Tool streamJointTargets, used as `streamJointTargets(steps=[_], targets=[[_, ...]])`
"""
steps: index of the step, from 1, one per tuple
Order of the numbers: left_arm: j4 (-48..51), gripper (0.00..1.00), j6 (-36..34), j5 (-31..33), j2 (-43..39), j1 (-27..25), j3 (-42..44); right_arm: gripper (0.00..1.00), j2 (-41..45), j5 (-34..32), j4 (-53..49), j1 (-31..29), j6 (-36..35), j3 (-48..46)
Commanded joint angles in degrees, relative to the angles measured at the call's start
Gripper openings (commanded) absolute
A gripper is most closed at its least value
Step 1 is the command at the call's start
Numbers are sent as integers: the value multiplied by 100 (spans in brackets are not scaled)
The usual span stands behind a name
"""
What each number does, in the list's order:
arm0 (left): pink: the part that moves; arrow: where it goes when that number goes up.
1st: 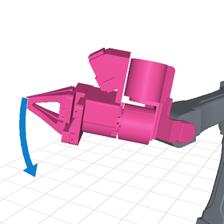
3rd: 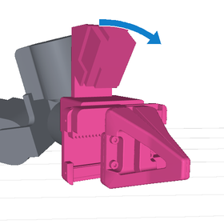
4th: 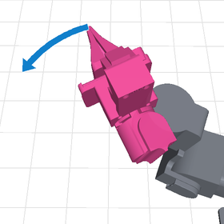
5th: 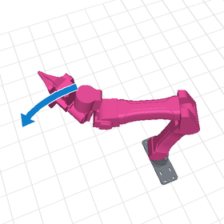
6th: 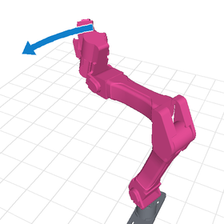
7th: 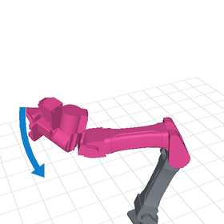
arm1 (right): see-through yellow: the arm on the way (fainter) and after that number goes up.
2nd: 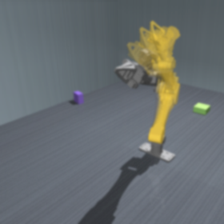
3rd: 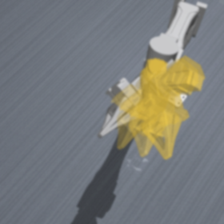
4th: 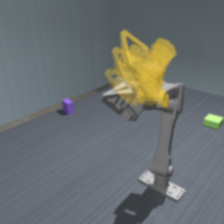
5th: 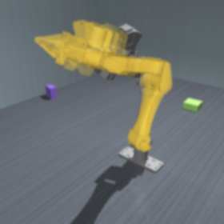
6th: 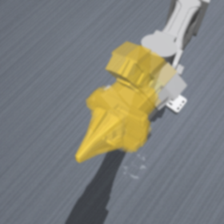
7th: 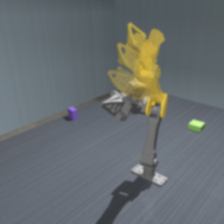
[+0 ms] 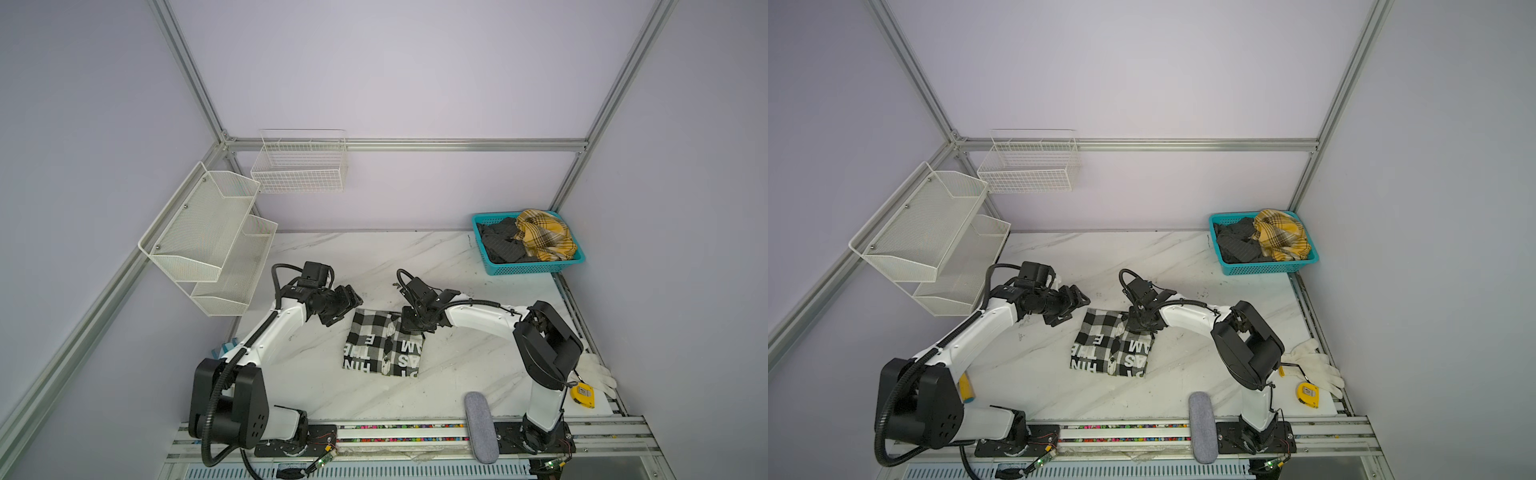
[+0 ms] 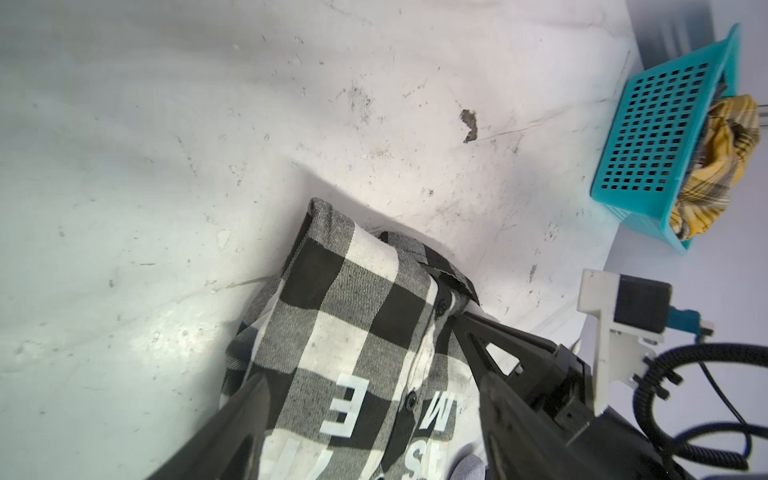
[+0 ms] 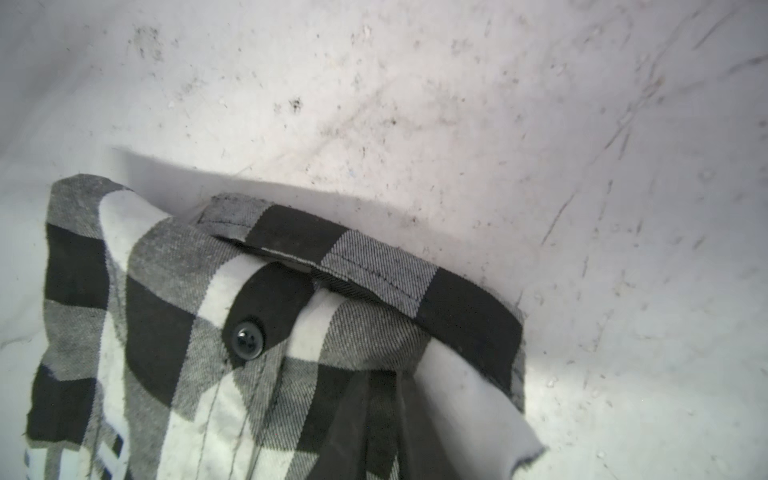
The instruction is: Fold and stack the long sleeve shirts
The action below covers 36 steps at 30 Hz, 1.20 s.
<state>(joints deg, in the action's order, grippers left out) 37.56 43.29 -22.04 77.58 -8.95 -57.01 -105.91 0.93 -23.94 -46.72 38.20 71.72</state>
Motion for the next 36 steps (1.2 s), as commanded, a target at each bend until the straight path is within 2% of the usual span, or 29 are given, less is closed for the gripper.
streamJointTargets(steps=[1, 6, 14, 17, 22, 27, 33, 36], targets=[[182, 84, -311, -320, -296, 145, 457, 17, 439, -181, -407, -157, -23, 127], [-17, 89, -334, -411, -316, 271, 950, 17, 501, -49, -464, -583, 40, 74], [-413, 91, -314, -584, 274, 332, 1283, 17, 273, 342, 86, -643, 243, -463], [-561, 91, -275, -756, 582, 325, 1414, 18, 13, 185, 38, -553, 339, -499], [-904, 92, -129, -1072, 816, 324, 1776, 17, -351, 247, 122, -246, 110, -407], [-1960, 91, 284, -1563, 993, 324, 2284, 17, -738, 396, 299, -33, -73, -313], [-2710, 86, 525, -1796, 1769, 311, 2377, 17, -730, 408, 303, 73, -154, -278], [-3231, 77, 756, -2067, 2006, 302, 2420, 17, -758, 399, 311, 115, -189, -292]])
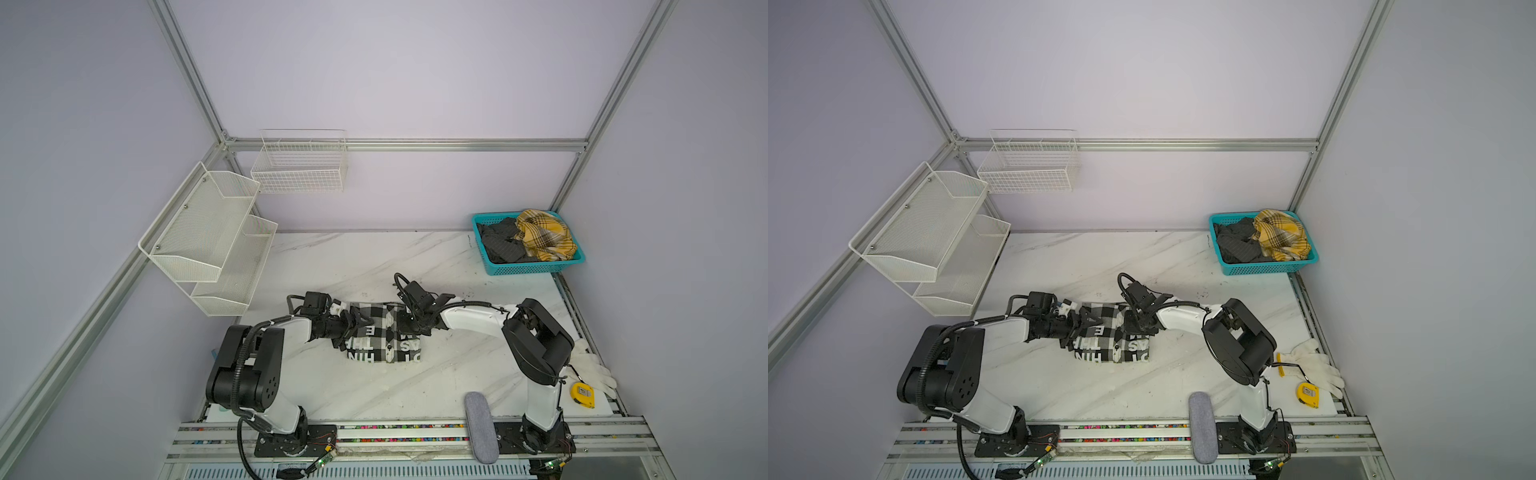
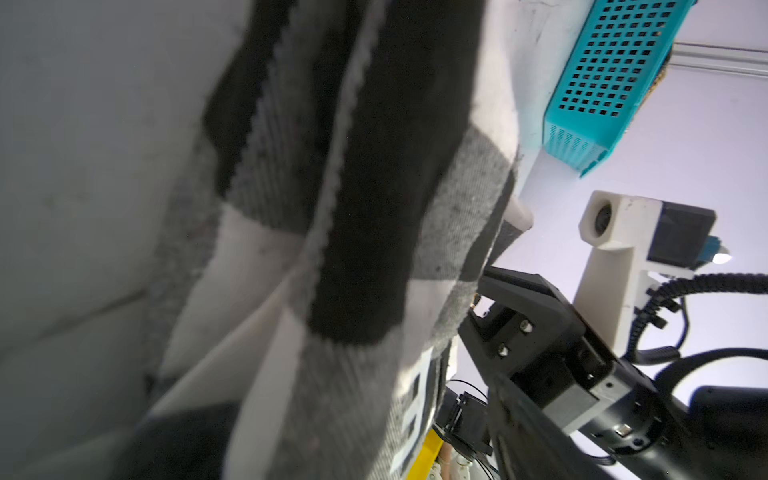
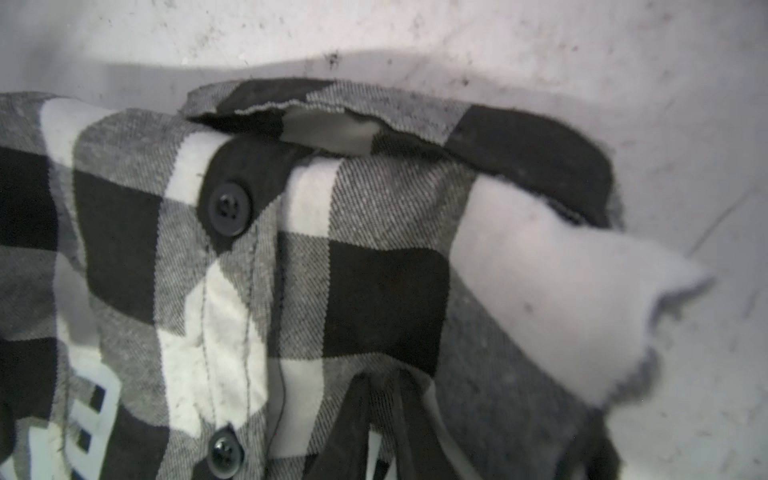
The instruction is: Fold and stack the long sleeve shirts
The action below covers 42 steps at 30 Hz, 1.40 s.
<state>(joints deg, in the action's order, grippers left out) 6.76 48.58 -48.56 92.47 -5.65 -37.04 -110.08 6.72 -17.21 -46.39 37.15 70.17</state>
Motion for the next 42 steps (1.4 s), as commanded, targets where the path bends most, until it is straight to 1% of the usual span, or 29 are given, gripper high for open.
streamJointTargets(steps=[1, 5, 8, 11, 17, 19, 24, 29, 32, 35, 37, 39, 42], targets=[[-326, 74, 304, 484, 565, -39, 425, 17, -347, -173, -362, 87, -93, -131], [-1068, 55, 678, 29, 753, -157, 380, 17, -408, -162, -370, 86, -102, -76], [-1119, 43, 731, -27, 789, -280, 264, 17, -431, -154, -371, 87, -103, -24], [-1140, 34, 791, -60, 793, -364, 180, 17, -425, -154, -379, 91, -93, 6], [-1172, 23, 951, -9, 511, -384, 97, 17, -343, -169, -411, 86, -63, 47], [-1016, 20, 899, 66, 412, -384, -3, 17, -238, -208, -483, 86, -57, 89], [-287, 9, 498, 504, 205, -384, -374, 17, 415, -342, -654, 86, -39, 175], [149, 0, 258, 647, 116, -336, -736, 17, 1070, -579, -958, 89, -41, 261], [513, 0, 89, 723, -17, -297, -1049, 17, 1458, -643, -1046, 111, -8, 193], [1165, 0, -273, 963, -227, -232, -1492, 17, 1819, -702, -1091, 160, 42, 86], [1705, 0, -580, 1213, -380, -185, -1841, 17, 2031, -746, -1115, 237, 56, 6], [2346, 0, -973, 1643, -532, -149, -2277, 17, 2254, -757, -1134, 357, 65, -80], [3554, 0, -1669, 2748, -671, -136, -3243, 17, 2611, -751, -1135, 566, 63, -200]])
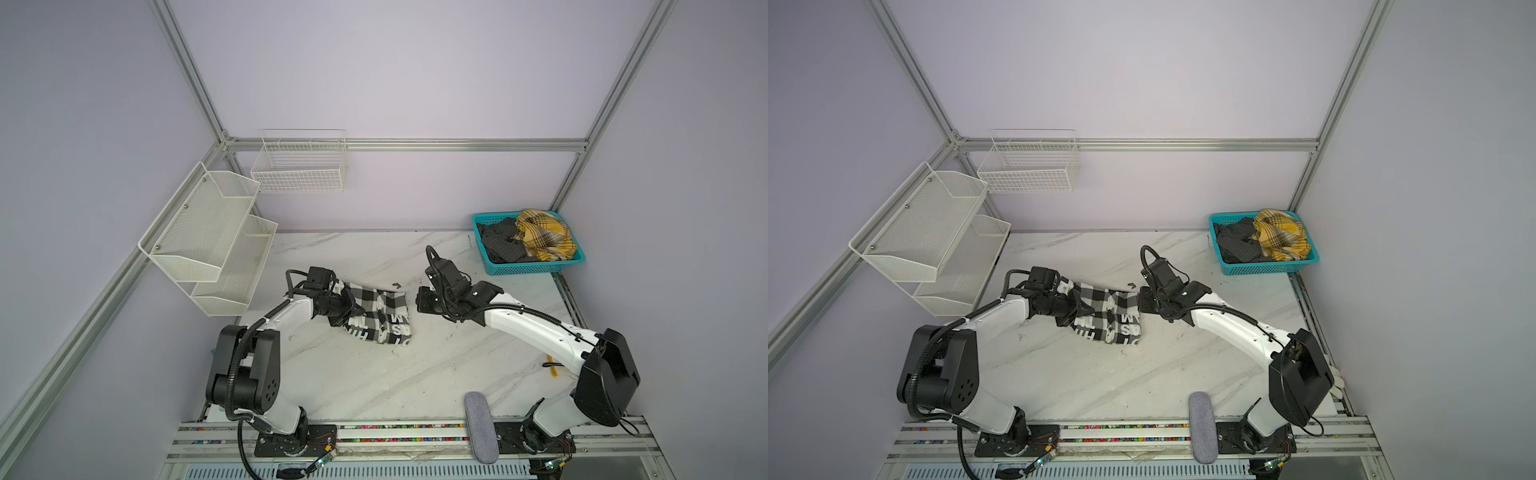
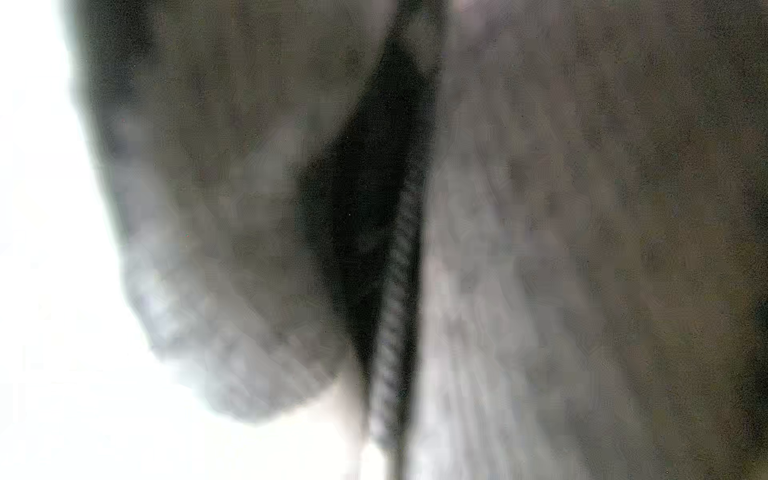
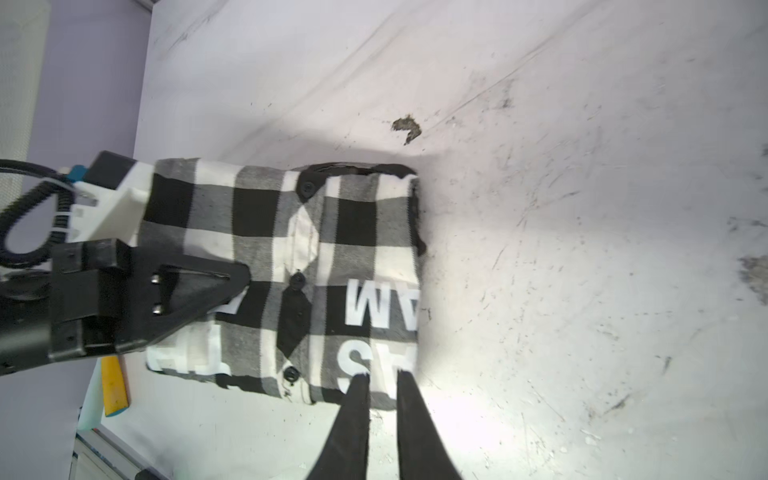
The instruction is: Fold and stack the long sleeve shirts
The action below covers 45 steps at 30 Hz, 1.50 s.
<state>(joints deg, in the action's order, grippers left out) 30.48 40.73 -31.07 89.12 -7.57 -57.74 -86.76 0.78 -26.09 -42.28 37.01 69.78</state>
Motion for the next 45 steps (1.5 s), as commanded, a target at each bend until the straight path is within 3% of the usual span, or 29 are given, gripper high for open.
streamJointTargets(steps=[1, 8, 11, 13, 16, 18, 21, 27, 28, 30, 31, 34, 35, 37, 40, 43, 45], targets=[[1638, 0, -1151, 1506, -367, 54, -1544, 17, 385, -157, -230, 225, 71, -208], [3447, 0, -2123, 5445, -345, 29, -3074, 17, 775, -95, -101, 457, -67, -477], [3773, 0, -2300, 6979, -149, -252, -3231, 17, 981, -86, -31, 500, -129, -628], [3915, 0, -2286, 7671, 89, -543, -3218, 17, 1082, -69, 20, 551, -159, -733], [4512, 0, -1606, 8371, 817, -1036, -3343, 17, 1277, 37, 75, 743, -172, -953], [5251, 0, -635, 8705, 1508, -1375, -3630, 17, 1456, 168, 145, 905, -185, -1152], [6104, 0, 421, 8548, 2389, -1858, -4060, 17, 1695, 382, 188, 1133, -229, -1410], [5740, 0, 945, 7152, 3236, -3026, -4807, 17, 2268, 613, 66, 1509, -265, -1748], [5628, 11, 965, 6884, 3338, -3161, -4982, 17, 2354, 648, 21, 1565, -265, -1778], [5334, 55, 1044, 6295, 3563, -3511, -5416, 20, 2532, 687, -140, 1691, -306, -1777], [5192, 69, 1066, 6061, 3625, -3643, -5596, 23, 2585, 680, -243, 1742, -330, -1747], [4706, 88, 1021, 5414, 3714, -4025, -6159, 33, 2762, 520, -595, 1811, -380, -1566], [4624, 99, 1007, 5198, 3731, -4088, -6319, 36, 2830, 480, -719, 1824, -371, -1489], [4549, 100, 1016, 4811, 3651, -4081, -6487, 43, 2873, 441, -903, 1825, -347, -1351], [4490, 99, 999, 4834, 3073, -3948, -6183, 44, 2836, 493, -1045, 1827, -307, -1201], [4267, 92, 965, 4737, 1981, -3353, -5081, 43, 2571, 897, -945, 1772, -536, -1109], [3798, 86, 776, 4455, 1074, -2621, -3912, 44, 2284, 1026, -621, 1303, -428, -1091]])
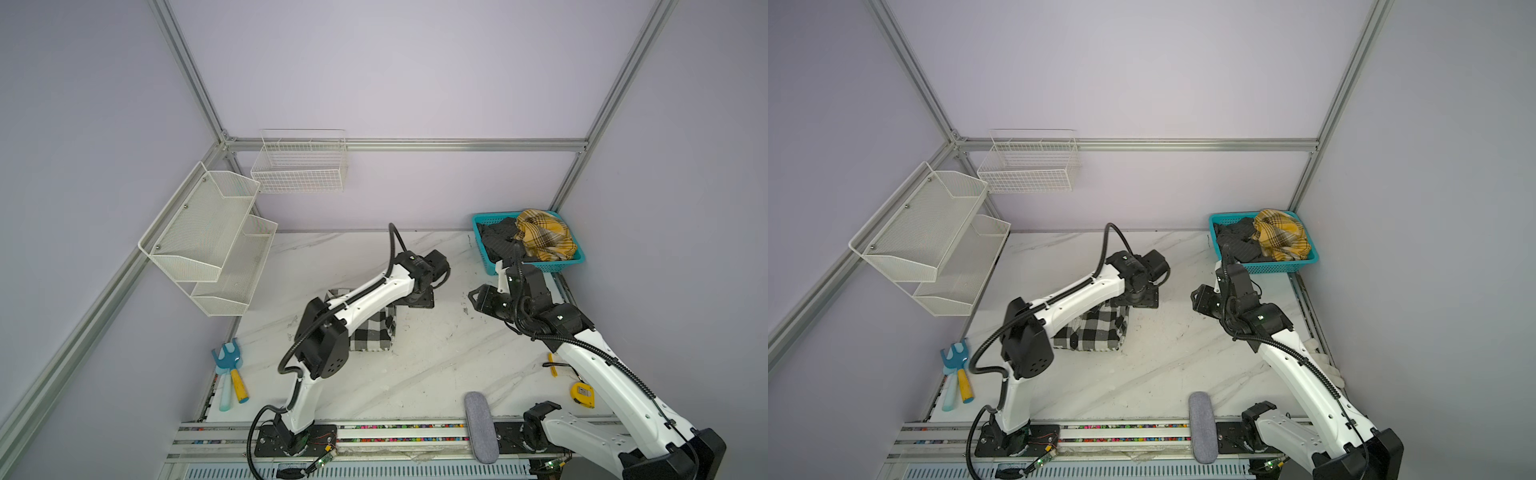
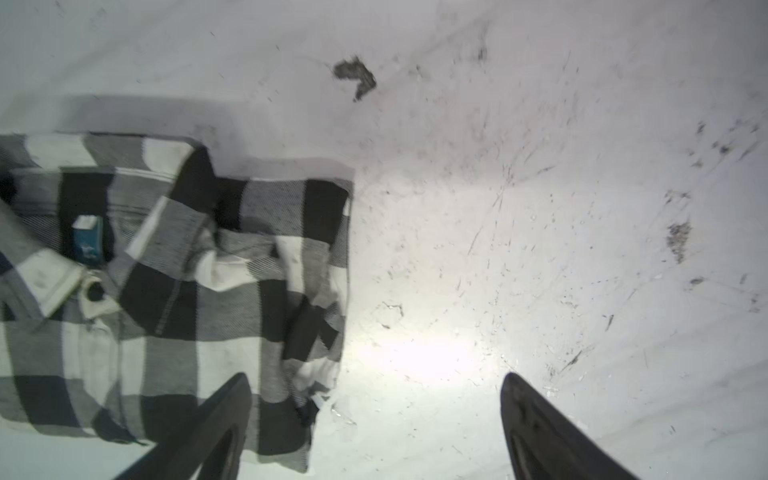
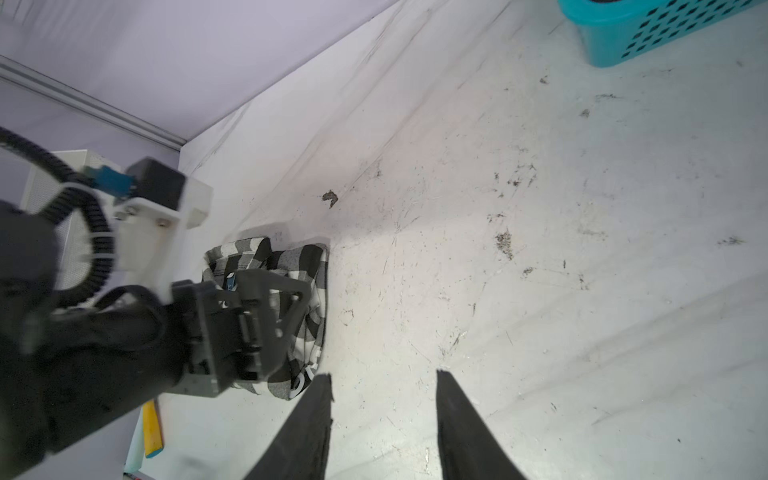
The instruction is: Fold and stack the long sleeve shirts
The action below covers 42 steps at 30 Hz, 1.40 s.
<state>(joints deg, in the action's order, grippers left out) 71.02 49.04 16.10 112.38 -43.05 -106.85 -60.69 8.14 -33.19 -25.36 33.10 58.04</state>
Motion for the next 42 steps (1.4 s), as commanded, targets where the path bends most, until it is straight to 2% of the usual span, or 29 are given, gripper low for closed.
streamJointTargets(steps=[1, 4, 8, 11, 13, 16, 19, 22, 26, 30, 32, 35, 38, 42], targets=[[-458, 85, -173, -430, -1599, 1297, 1520, 45, -591, 164, 192, -720, -3, 166], [-1275, 85, -689, -1154, -2593, 2569, 3010, 48, -1619, -23, 489, -1723, 20, 647], [-1728, 79, -987, -1642, -3010, 3759, 4073, 48, -2948, 356, 1221, -2181, 161, 1293], [-2070, 72, -1043, -2317, -2874, 4304, 4529, 45, -3917, 339, 1287, -2455, 126, 2028], [-2332, 72, -1037, -2592, -2780, 4426, 4752, 41, -4465, 190, 1102, -2637, 82, 2522], [-2620, 69, -1040, -2863, -2612, 4465, 4936, 39, -4987, 92, 1069, -2809, 123, 2816], [-2844, 56, -969, -3278, -2428, 4408, 4996, 35, -5273, -48, 1167, -2893, 245, 2717], [-2875, 43, -914, -3307, -2300, 4173, 4981, 30, -5384, -136, 1227, -2888, 347, 2383], [-2896, 40, -626, -3118, -2378, 3613, 5097, 28, -5009, -456, 1160, -2883, 559, 1689], [-3127, 41, -171, -3085, -2208, 2537, 5277, 28, -4298, -736, 1006, -2596, 738, 860], [-3196, 46, 9, -3075, -2127, 2176, 5289, 28, -3800, -773, 918, -2347, 716, 515], [-3111, 64, 110, -2872, -2401, 2167, 5183, 32, -3088, -856, 748, -2179, 486, 438], [-2690, 69, -149, -2592, -2663, 2406, 4642, 44, -2913, -634, 622, -1958, 151, 691], [-2444, 71, -539, -2707, -2629, 2901, 3994, 56, -3472, -384, 603, -1764, -362, 1359]])
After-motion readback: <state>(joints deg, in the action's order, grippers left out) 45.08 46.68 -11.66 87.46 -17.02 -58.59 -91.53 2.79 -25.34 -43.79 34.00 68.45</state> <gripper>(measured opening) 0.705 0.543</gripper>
